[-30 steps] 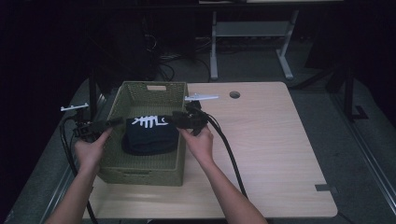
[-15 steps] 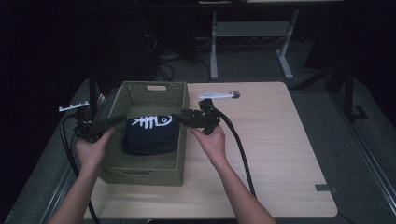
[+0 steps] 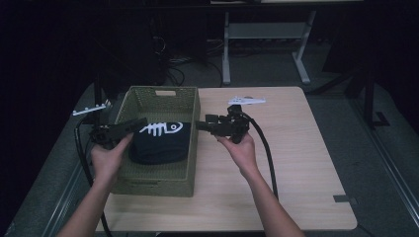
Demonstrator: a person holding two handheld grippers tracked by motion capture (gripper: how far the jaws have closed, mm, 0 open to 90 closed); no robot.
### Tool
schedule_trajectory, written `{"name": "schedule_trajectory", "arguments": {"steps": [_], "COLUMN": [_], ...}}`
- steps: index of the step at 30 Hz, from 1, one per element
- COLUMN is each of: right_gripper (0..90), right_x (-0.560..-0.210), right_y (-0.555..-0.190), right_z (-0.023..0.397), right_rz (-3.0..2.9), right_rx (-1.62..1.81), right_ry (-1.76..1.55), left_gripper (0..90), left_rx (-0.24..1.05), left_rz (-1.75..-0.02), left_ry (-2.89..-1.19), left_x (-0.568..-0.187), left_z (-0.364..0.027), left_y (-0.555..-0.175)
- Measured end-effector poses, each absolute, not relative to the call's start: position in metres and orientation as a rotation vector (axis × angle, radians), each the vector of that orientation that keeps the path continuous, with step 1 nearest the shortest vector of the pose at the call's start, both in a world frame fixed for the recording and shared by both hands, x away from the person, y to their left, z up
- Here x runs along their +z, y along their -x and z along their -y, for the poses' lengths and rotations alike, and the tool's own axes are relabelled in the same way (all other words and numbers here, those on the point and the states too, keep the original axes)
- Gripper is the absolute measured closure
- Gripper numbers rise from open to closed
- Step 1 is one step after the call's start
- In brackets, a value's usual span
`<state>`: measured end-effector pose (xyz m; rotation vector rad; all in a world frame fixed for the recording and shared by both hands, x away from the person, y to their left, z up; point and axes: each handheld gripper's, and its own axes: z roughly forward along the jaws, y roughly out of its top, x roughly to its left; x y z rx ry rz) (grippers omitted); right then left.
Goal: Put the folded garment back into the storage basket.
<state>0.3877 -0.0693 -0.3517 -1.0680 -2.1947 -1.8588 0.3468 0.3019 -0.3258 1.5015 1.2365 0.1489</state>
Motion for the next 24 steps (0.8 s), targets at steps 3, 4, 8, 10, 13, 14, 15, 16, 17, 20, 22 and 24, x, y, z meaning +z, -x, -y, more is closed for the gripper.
{"name": "schedule_trajectory", "arguments": {"steps": [3, 4, 8, 10, 13, 14, 15, 16, 17, 20, 22, 24], "right_gripper": [35.2, 35.1, 33.7, 32.5, 31.7, 31.7, 31.1, 29.8, 29.0, 27.5, 26.6, 25.9], "right_x": [-0.352, -0.353, -0.353, -0.352, -0.352, -0.352, -0.352, -0.352, -0.352, -0.353, -0.353, -0.352], "right_y": [-0.386, -0.386, -0.385, -0.385, -0.384, -0.384, -0.384, -0.384, -0.383, -0.383, -0.383, -0.383], "right_z": [0.079, 0.082, 0.092, 0.097, 0.107, 0.107, 0.109, 0.112, 0.114, 0.121, 0.125, 0.13], "right_rz": [2.199, 2.191, 2.201, 2.2, 2.2, 2.2, 2.196, 2.188, 2.194, 2.206, 2.219, 2.231], "right_rx": [-1.869, -1.87, -1.872, -1.873, -1.879, -1.879, -1.886, -1.887, -1.883, -1.865, -1.859, -1.853], "right_ry": [1.07, 1.07, 1.074, 1.087, 1.097, 1.097, 1.097, 1.1, 1.104, 1.108, 1.111, 1.12], "left_gripper": [38.5, 37.1, 34.3, 32.7, 30.2, 30.2, 29.7, 28.3, 27.3, 24.7, 22.6, 21.4], "left_rx": [0.132, 0.125, 0.119, 0.115, 0.102, 0.101, 0.096, 0.091, 0.092, 0.086, 0.088, 0.084], "left_rz": [-1.214, -1.21, -1.195, -1.189, -1.171, -1.168, -1.161, -1.158, -1.157, -1.148, -1.152, -1.146], "left_ry": [-1.493, -1.494, -1.497, -1.499, -1.507, -1.508, -1.51, -1.512, -1.515, -1.526, -1.532, -1.54], "left_x": [-0.325, -0.325, -0.325, -0.324, -0.323, -0.323, -0.323, -0.323, -0.323, -0.324, -0.324, -0.324], "left_z": [-0.294, -0.291, -0.283, -0.28, -0.273, -0.272, -0.27, -0.268, -0.265, -0.259, -0.254, -0.251], "left_y": [-0.347, -0.347, -0.348, -0.347, -0.346, -0.346, -0.346, -0.346, -0.346, -0.347, -0.347, -0.348]}}
